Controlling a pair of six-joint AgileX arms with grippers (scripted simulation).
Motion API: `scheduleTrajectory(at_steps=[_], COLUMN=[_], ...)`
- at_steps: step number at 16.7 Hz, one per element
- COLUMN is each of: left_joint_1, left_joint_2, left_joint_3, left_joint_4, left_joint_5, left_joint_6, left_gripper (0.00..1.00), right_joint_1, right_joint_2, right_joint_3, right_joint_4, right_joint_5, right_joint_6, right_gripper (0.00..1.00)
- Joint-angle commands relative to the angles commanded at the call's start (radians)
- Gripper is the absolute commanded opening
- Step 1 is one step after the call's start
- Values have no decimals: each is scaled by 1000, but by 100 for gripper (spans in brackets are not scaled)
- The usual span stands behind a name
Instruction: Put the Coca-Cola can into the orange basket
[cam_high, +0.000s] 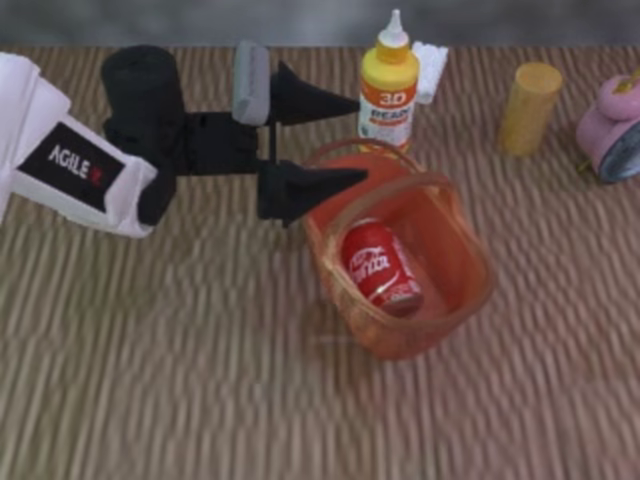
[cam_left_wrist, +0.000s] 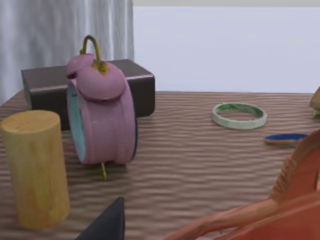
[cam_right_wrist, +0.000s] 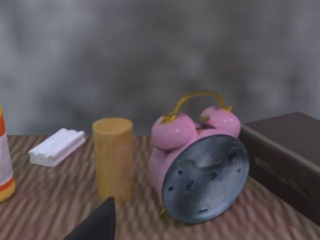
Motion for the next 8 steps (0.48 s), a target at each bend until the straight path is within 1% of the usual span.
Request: scheduleTrajectory(at_steps=[5, 8], left_joint_1=[-4, 2], left_joint_2=[-1, -35], left_joint_3=[0, -8], left_joint_4=[0, -13], left_joint_5=[0, -20], left_joint_6=[0, -7], left_gripper=[100, 100], right_joint_1=[0, 12], right_joint_2=[0, 41], right_joint_3=[0, 40], right_joint_4=[0, -31], right_joint_5=[0, 2], right_joint_6=[0, 27], right_gripper=[100, 100])
